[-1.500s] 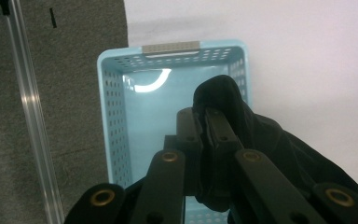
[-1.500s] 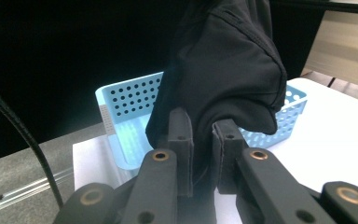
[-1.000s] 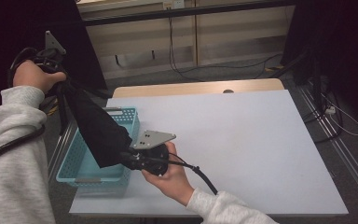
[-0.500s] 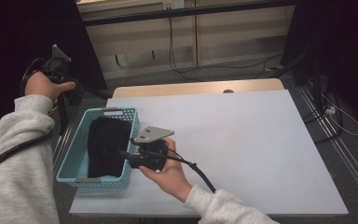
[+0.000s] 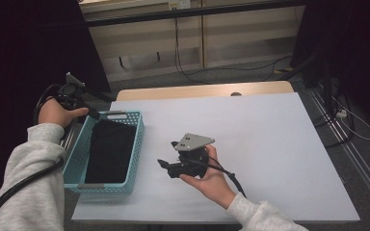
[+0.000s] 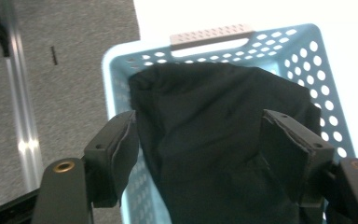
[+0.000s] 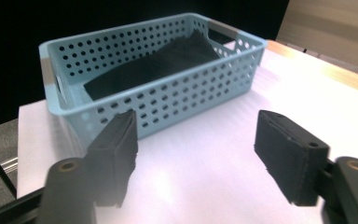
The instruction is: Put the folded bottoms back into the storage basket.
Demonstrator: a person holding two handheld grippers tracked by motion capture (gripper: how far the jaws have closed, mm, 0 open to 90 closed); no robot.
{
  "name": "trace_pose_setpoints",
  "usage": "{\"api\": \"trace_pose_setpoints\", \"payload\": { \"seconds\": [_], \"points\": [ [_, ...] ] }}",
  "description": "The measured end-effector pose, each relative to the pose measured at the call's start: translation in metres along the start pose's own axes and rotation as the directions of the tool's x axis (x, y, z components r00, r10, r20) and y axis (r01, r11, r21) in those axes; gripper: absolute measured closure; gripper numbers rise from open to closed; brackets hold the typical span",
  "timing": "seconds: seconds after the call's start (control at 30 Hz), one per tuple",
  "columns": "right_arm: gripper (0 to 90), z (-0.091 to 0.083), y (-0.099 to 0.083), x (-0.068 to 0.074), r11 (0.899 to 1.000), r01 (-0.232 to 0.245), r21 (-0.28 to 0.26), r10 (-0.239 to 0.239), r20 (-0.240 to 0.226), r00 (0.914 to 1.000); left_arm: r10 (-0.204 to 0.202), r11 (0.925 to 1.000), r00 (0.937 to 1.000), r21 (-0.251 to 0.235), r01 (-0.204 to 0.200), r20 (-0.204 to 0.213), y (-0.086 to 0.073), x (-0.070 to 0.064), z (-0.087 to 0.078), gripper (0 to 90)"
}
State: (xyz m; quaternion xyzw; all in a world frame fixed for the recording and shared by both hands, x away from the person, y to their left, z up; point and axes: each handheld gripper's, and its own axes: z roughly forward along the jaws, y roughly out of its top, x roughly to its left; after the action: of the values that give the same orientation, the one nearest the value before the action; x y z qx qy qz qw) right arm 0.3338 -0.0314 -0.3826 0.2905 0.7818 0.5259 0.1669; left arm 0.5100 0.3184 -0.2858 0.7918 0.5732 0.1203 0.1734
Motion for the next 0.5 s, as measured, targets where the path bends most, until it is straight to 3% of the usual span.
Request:
{"api": "trace_pose_setpoints", "payload": {
  "seconds": [0.33, 0.5],
  "points": [
    [25.5, -0.011, -0.024, -0.030, 0.998, -0.044, 0.048, 0.043, 0.014, 0.9990, 0.024, 0.9997, 0.9990, -0.002, -0.024, 0.037, -0.018, -0.010, 0.021, 29.9],
    [25.1, -0.021, -0.038, -0.039, 0.997, -0.049, 0.064, 0.046, 0.044, 0.9980, 0.018, 0.9998, 0.9973, 0.009, -0.019, 0.071, -0.031, -0.008, 0.039, 50.6]
  ]
}}
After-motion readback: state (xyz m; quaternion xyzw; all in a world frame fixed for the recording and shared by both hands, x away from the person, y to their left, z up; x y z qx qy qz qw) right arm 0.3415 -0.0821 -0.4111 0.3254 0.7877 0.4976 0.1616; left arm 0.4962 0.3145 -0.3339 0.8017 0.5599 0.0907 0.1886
